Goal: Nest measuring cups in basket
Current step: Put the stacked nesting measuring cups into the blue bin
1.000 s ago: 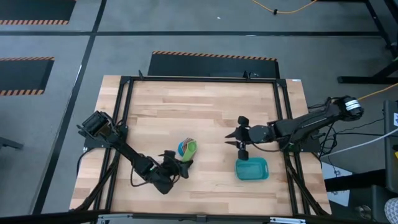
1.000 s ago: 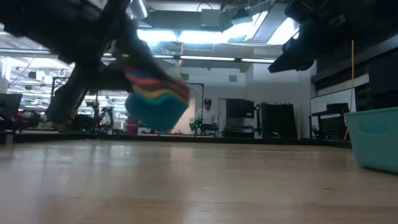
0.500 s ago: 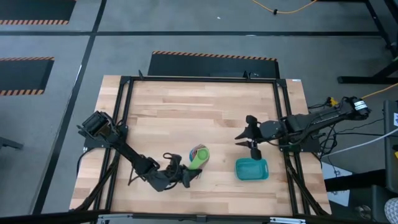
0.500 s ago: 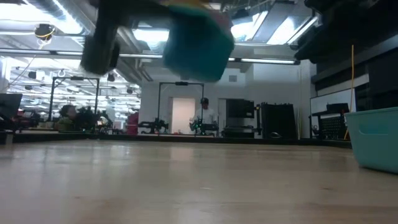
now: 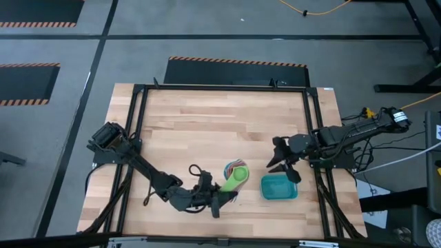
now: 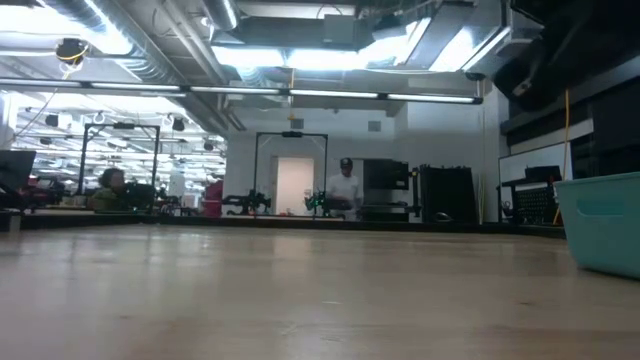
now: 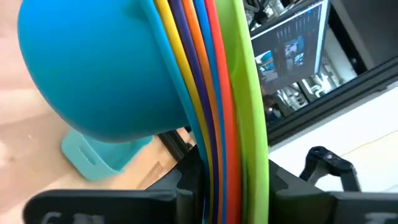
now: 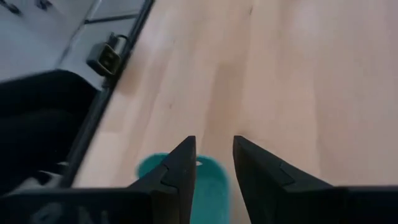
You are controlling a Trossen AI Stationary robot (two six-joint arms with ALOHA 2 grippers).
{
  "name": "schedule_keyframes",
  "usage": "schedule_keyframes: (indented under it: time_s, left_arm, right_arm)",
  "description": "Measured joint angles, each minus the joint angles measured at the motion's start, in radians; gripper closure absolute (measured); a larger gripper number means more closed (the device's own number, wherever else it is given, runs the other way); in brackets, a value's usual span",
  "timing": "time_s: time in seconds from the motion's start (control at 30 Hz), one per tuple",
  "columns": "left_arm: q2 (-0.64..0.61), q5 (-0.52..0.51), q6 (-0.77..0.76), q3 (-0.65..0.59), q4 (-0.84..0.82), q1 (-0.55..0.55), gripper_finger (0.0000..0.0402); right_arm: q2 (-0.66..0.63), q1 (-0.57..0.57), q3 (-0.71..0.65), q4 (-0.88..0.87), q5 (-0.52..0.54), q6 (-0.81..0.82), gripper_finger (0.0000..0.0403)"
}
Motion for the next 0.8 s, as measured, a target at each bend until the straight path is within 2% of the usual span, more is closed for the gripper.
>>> schedule_keyframes:
  time_s: [0.33, 0.57, 0.8]
  left_arm:
    - [0.0, 0.008, 0.126, 0.046, -0.04, 0.056, 0.0335]
    - [0.0, 0.028, 0.138, 0.047, -0.056, 0.091, 0.0335]
    - [0.0, 0.031, 0.138, 0.047, -0.102, 0.096, 0.0335]
  right_arm:
    - [0.0, 0.001, 0.0, 0.025, -0.027, 0.213, 0.0291]
    - [0.0, 0.001, 0.0, 0.07, -0.031, 0.222, 0.0291]
    - [0.001, 0.001, 0.0, 0.106, -0.102, 0.245, 0.0291]
